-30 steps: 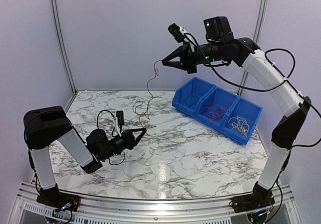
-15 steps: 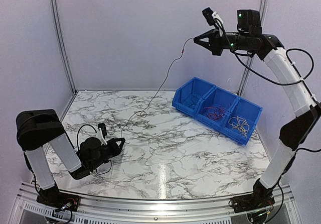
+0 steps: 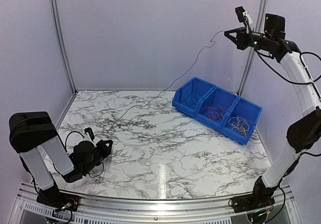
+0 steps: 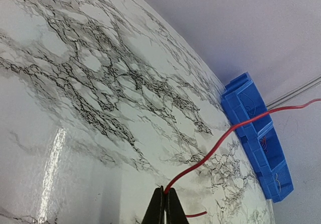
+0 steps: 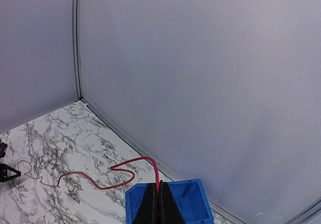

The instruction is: Untangle the cables

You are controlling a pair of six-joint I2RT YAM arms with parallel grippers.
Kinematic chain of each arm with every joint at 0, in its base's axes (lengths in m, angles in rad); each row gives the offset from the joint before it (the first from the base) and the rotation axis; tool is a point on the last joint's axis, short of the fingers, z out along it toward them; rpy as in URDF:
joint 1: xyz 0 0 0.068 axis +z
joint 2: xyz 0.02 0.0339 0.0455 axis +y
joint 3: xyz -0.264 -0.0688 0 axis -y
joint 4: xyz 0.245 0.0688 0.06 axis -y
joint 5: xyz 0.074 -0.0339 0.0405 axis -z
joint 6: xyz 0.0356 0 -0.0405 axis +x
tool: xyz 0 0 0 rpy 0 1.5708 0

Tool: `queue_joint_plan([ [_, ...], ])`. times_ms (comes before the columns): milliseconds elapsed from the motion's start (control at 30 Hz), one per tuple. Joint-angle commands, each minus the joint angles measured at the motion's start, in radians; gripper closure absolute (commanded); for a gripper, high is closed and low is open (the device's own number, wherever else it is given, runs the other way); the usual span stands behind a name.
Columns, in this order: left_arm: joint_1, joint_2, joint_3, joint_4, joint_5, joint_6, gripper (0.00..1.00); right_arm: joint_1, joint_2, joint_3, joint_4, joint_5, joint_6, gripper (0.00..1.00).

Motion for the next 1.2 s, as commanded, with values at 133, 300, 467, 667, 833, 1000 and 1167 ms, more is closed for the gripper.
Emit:
queue_joint_plan([
  [133, 0.005, -0.026, -0.022, -0.011, -0.051, -0.018, 1.0, -0.055, -0.007, -0.05, 0.078, -0.024, 0.058, 1.0],
  [300, 0.005, -0.052, -0.049, -0.042, -0.101, -0.062, 1.0, -0.168, 0.003, -0.068, 0.129, 0.01, 0.136, 1.0],
  [467, 0.005, -0.078, -0.066, -0.087, -0.139, -0.101, 1.0, -0.3, 0.0, -0.138, 0.227, 0.029, 0.257, 1.0],
  [667, 0.005, -0.121, -0.065, -0.178, -0.181, -0.139, 1.0, -0.374, 0.009, -0.201, 0.266, 0.065, 0.292, 1.0],
  [833, 0.005, -0.178, -0.095, -0.257, -0.26, -0.209, 1.0, -0.418, 0.001, -0.253, 0.317, 0.078, 0.318, 1.0],
  [1000, 0.003, -0.234, -0.016, -0.265, -0.166, -0.017, 1.0, -0.418, 0.035, -0.32, 0.33, 0.004, 0.29, 1.0],
  [1167, -0.033, -0.263, 0.187, -0.287, 0.01, 0.267, 1.0, -0.408, 0.131, -0.382, 0.24, -0.068, 0.202, 1.0],
])
